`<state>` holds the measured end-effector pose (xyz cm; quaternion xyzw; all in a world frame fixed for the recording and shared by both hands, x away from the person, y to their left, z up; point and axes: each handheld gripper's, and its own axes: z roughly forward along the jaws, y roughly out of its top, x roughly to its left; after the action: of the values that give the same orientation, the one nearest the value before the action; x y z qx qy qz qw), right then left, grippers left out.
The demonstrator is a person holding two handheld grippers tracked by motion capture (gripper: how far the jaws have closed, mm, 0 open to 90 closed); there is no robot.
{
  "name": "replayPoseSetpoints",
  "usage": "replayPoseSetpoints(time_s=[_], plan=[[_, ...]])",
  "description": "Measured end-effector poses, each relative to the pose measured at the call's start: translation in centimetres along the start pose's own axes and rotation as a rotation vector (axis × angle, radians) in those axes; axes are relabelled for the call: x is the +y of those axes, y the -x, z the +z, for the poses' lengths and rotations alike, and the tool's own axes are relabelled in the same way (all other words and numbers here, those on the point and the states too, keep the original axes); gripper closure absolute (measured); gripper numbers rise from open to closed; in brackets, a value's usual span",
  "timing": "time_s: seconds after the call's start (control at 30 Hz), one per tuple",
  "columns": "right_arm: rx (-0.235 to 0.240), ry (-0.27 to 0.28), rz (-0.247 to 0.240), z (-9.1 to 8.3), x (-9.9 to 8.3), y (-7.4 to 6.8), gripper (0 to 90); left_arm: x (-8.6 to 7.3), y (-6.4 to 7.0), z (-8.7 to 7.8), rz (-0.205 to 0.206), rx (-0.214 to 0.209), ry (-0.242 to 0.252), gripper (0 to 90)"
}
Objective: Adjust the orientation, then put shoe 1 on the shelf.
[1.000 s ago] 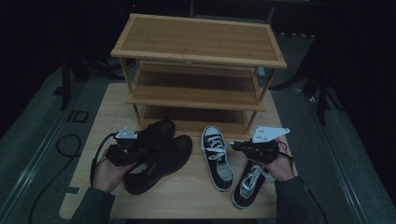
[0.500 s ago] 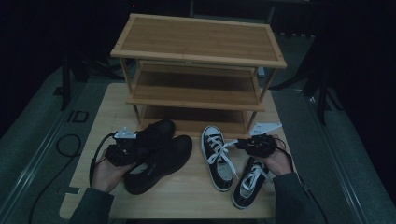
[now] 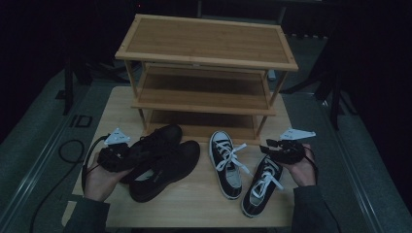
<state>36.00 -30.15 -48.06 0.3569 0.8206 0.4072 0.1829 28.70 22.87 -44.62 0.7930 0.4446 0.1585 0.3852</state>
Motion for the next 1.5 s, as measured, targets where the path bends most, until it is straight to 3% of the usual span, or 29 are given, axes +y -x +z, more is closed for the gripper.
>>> replayPoseSetpoints(time_s=[0.07, 0.3, 0.53, 0.6, 0.7, 0.73, 0.83, 1.0, 1.2, 1.33, 1.4, 1.5], plan=[[-0.014, 0.009, 0.018, -0.3, -0.5, 0.3, 56.4, 0.1, -0.3, 0.3, -0.003, 0.03, -0.021, 60.7], [-0.065, 0.026, 0.073, -1.2, -2.1, 1.2, 55.8, 0.2, -1.1, 2.5, -0.022, 0.064, -0.11, 65.5], [-0.097, 0.033, 0.1, -1.7, -3.3, 1.7, 55.6, 0.4, -1.2, 3.4, -0.015, 0.041, -0.139, 73.6], [-0.103, 0.036, 0.113, -1.8, -3.6, 1.8, 55.5, 0.5, -1.1, 3.4, 0.005, 0.042, -0.148, 84.4], [-0.108, 0.039, 0.127, -1.9, -4.0, 2.0, 55.4, 0.6, -1.1, 3.4, 0.019, 0.034, -0.15, 87.0], [-0.111, 0.039, 0.133, -1.9, -4.1, 2.1, 55.4, 0.5, -1.0, 3.3, 0.048, -0.018, -0.149, 87.6], [-0.112, 0.042, 0.136, -1.9, -4.2, 2.1, 55.4, 0.5, -0.8, 3.2, 0.065, -0.037, -0.145, 88.0], [-0.109, 0.037, 0.133, -1.7, -4.2, 2.0, 55.4, 0.0, -1.0, 3.2, 0.07, -0.112, -0.124, 88.3], [-0.104, 0.028, 0.131, -1.4, -4.3, 1.9, 55.5, -0.3, -1.0, 3.2, 0.112, -0.152, -0.108, 88.2], [-0.102, 0.023, 0.13, -1.3, -4.4, 1.9, 55.5, 0.0, -0.9, 3.2, 0.107, -0.135, -0.122, 85.4], [-0.103, 0.022, 0.13, -1.4, -4.4, 1.9, 55.5, 0.1, -1.3, 3.1, 0.087, -0.139, -0.123, 71.2], [-0.102, 0.021, 0.128, -1.4, -4.5, 1.9, 55.4, 0.1, -1.5, 2.8, 0.072, -0.168, -0.129, 61.4]])
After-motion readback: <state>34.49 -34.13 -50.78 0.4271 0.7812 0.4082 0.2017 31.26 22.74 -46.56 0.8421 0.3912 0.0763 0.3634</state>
